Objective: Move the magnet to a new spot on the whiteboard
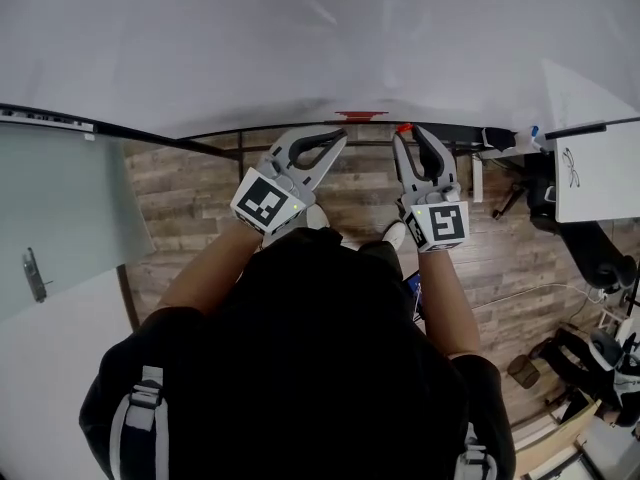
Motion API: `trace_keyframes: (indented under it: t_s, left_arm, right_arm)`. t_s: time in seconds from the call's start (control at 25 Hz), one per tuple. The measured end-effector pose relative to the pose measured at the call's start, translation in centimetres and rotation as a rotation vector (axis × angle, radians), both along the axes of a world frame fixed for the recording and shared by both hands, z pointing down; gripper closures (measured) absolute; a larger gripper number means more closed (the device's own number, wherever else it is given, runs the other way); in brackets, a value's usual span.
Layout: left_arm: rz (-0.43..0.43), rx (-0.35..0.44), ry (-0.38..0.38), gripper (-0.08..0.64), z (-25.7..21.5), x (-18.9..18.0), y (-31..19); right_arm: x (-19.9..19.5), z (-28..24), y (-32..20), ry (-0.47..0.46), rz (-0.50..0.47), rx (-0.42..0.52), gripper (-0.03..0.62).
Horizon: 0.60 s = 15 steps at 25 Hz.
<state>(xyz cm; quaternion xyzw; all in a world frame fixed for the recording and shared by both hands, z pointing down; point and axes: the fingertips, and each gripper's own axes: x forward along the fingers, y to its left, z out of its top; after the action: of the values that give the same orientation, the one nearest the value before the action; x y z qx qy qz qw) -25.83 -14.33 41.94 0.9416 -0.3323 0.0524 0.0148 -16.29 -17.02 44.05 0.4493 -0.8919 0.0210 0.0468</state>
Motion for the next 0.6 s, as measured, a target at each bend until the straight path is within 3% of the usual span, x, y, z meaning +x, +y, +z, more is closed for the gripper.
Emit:
trace_keyframes:
  t_s: [0.24,0.6]
  left_arm:
    - [-0.024,0.012,0.019,0.555,-2.3,-2.0,0.6]
    - [-0.021,0.021,0.029,0.555,-4.2,-2.1,1.4]
  right_arm:
    - [-2.4,-4.0,1.9,-0.032,-0.106,0.018,0.48]
    - [-4.7,-7.8,3.6,-0.049,-0.232,0.039,0.48]
